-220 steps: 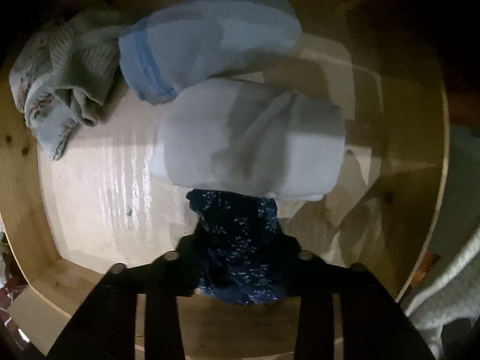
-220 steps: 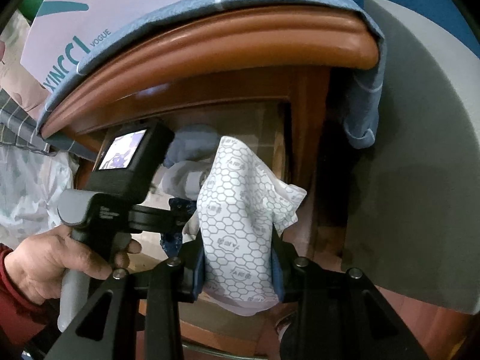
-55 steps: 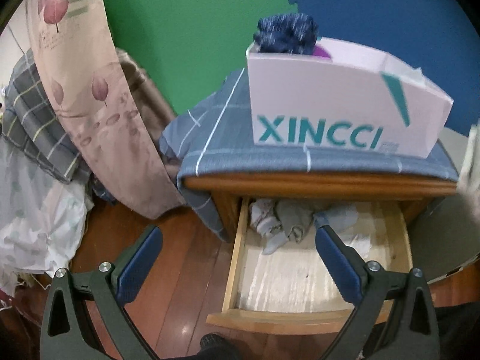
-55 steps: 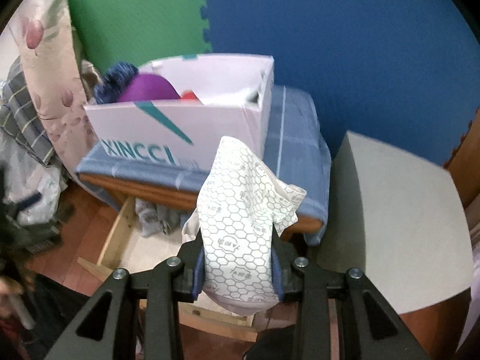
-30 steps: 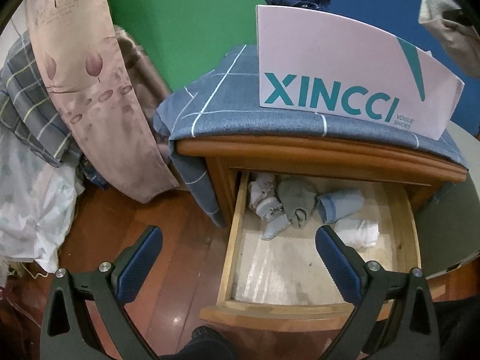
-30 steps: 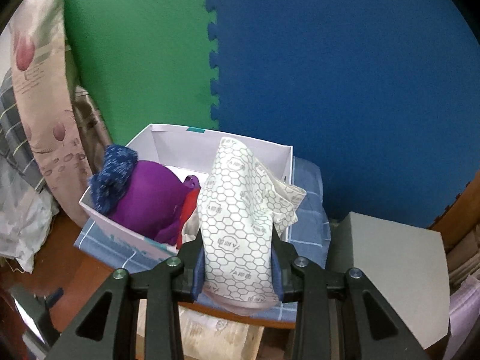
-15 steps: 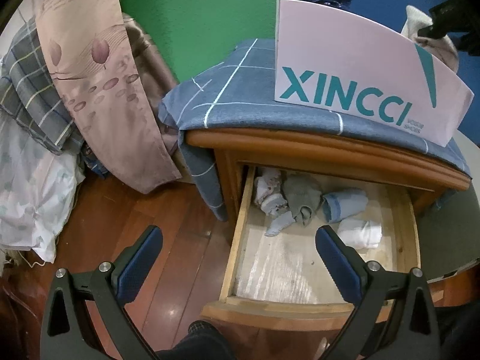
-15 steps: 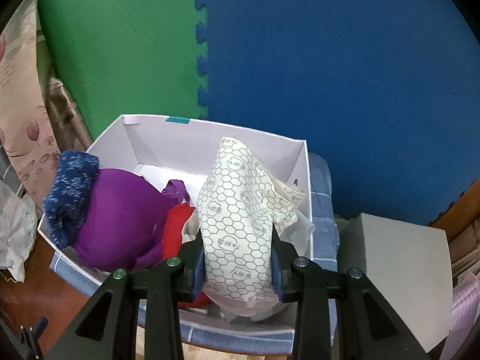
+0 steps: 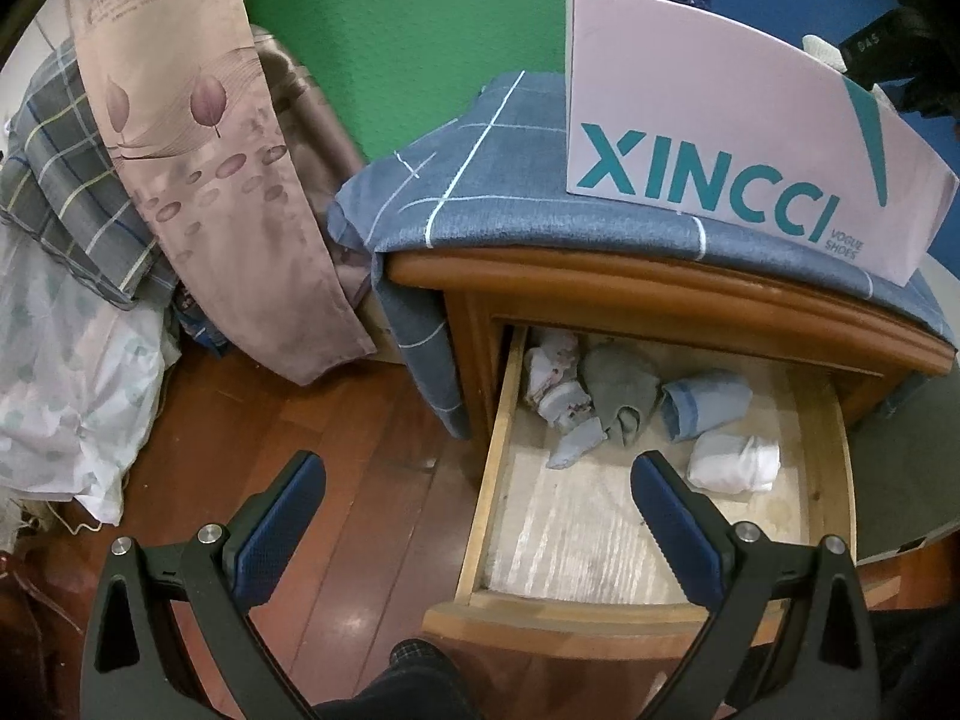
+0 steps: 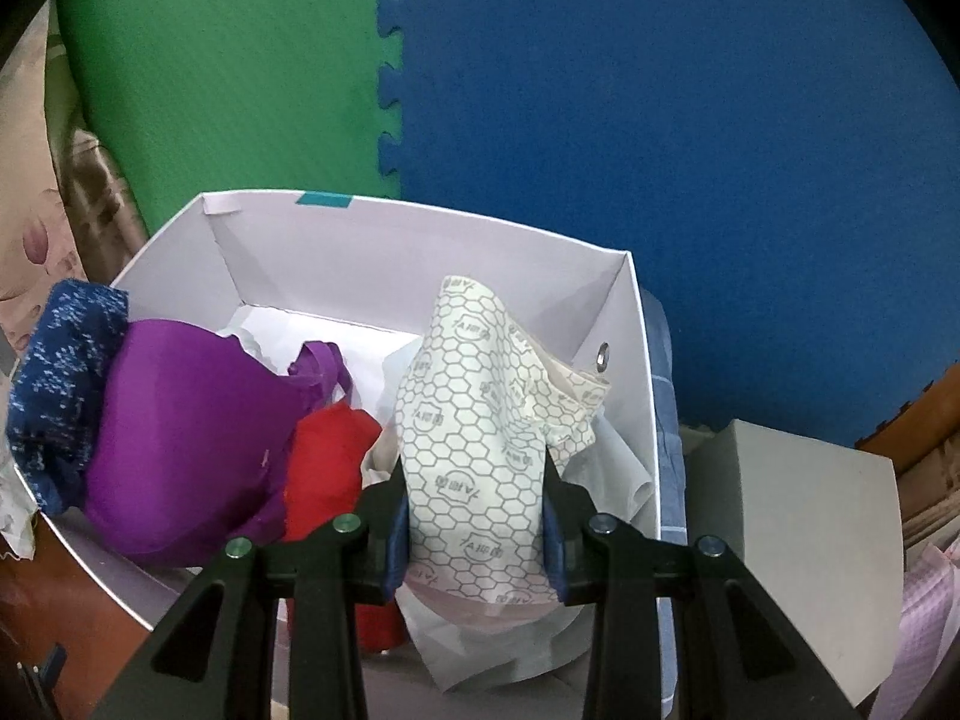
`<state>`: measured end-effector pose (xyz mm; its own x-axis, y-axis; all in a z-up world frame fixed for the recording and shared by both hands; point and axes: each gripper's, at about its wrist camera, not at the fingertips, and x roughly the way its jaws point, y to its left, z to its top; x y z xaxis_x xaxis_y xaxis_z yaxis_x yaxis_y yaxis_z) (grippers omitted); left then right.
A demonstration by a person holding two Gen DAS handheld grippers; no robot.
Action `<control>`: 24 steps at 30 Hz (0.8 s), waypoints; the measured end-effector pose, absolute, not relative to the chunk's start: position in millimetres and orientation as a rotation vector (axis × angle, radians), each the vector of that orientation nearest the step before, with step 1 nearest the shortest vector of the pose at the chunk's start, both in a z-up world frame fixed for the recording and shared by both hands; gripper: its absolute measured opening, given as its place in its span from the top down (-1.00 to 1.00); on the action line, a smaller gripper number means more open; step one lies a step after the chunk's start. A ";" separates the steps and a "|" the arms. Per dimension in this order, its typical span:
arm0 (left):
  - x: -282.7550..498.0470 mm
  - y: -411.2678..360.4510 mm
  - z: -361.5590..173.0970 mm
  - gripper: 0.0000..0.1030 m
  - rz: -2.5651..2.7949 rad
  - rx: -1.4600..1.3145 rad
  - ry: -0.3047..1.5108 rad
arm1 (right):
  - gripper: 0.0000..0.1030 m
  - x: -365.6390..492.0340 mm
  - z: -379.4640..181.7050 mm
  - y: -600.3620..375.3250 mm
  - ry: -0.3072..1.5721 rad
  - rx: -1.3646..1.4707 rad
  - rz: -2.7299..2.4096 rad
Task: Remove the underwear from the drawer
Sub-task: 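Lower the white hexagon-print underwear into the box and open the right tool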
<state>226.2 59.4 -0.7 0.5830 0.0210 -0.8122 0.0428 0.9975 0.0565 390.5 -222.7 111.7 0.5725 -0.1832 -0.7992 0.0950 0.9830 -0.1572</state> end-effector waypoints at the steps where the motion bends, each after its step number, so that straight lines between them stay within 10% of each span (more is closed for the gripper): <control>1: 226.0 59.2 -0.7 -0.97 -0.015 0.070 0.949 | 0.31 392.0 110.0 -222.9 0.950 -0.100 -0.166; 24: 226.2 59.0 -6.2 -0.97 -0.016 0.076 0.972 | 0.02 397.9 98.5 -219.0 0.945 -0.086 -0.184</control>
<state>226.2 59.0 -6.2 0.5635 0.0205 -0.8259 0.0479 0.9972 0.0575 397.9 -219.0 98.5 0.5719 -0.1946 -0.7969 0.1191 0.9809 -0.1540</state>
